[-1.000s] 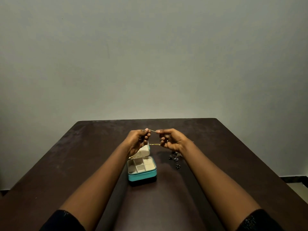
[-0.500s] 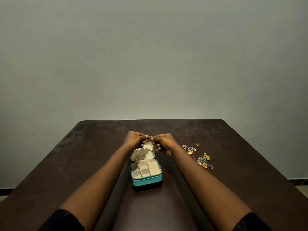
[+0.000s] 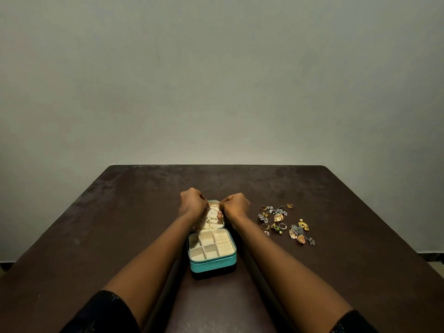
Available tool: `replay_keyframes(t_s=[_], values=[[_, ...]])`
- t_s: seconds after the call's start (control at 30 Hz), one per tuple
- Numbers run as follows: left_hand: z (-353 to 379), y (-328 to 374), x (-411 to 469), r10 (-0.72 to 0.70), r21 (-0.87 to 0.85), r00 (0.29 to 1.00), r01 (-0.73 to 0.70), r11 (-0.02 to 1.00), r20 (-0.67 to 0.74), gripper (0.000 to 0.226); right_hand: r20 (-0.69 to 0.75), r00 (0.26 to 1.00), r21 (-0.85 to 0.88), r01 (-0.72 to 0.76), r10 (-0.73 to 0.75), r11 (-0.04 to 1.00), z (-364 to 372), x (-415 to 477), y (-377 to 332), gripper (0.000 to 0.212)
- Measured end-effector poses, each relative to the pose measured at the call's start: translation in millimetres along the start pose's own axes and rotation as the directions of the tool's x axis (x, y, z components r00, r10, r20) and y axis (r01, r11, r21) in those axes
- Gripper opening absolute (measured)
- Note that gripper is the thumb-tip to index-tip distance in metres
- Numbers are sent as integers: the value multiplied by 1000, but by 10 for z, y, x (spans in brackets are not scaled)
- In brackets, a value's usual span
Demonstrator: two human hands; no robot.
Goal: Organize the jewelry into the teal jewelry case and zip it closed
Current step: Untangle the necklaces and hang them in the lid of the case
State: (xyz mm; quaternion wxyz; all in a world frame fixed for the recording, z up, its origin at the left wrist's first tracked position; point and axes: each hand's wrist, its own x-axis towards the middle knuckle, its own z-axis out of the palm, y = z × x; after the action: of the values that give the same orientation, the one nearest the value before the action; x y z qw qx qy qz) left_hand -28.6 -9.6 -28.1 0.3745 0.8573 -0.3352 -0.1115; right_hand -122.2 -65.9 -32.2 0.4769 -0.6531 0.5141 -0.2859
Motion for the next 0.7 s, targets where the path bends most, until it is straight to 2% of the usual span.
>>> replay_keyframes(t_s=[0.1,0.33,0.47,0.7], values=[[27,22,20,13,78,1000,-14,997,7,9,-24,997,-196,73,-79,978,-6,-18,-8,17],[91,9,87,16,179,998,-25,984,53,13,9,981,-431,179,-194,885,13,-51,-70,24],[77,35,106,45,248,994,-69,966,99,20,42,979,-483,195,-200,854,8,-58,-102,26],[14,103,91,44,325,970,-122,938,239,27,100,986,-471,164,-133,867,-76,-152,-163,25]])
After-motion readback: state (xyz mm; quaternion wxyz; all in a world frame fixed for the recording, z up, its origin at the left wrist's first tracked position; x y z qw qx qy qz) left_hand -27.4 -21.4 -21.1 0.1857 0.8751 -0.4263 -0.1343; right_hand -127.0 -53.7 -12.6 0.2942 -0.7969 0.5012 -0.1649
